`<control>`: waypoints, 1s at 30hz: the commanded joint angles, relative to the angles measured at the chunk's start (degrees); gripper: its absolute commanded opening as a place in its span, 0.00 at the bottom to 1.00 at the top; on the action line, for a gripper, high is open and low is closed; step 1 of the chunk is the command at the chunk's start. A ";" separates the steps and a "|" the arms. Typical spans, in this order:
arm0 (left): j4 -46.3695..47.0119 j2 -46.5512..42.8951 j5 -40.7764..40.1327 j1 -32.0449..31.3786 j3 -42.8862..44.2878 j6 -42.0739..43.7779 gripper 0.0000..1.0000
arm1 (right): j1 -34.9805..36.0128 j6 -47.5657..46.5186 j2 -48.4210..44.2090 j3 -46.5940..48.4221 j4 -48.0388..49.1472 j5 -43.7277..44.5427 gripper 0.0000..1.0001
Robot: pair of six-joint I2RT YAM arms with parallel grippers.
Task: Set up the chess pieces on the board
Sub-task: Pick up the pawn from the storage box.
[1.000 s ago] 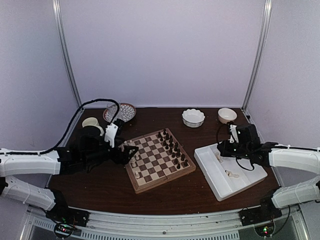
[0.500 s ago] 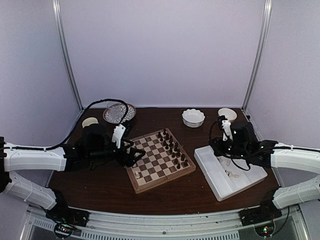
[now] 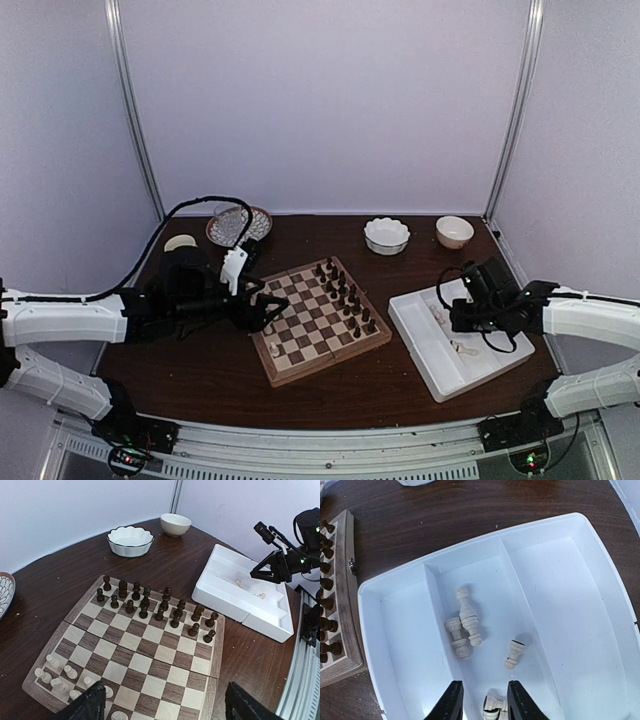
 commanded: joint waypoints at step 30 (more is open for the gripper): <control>0.23 -1.72 -2.60 -1.74 0.73 1.98 0.81 | -5.69 5.71 17.63 2.55 3.66 1.92 0.26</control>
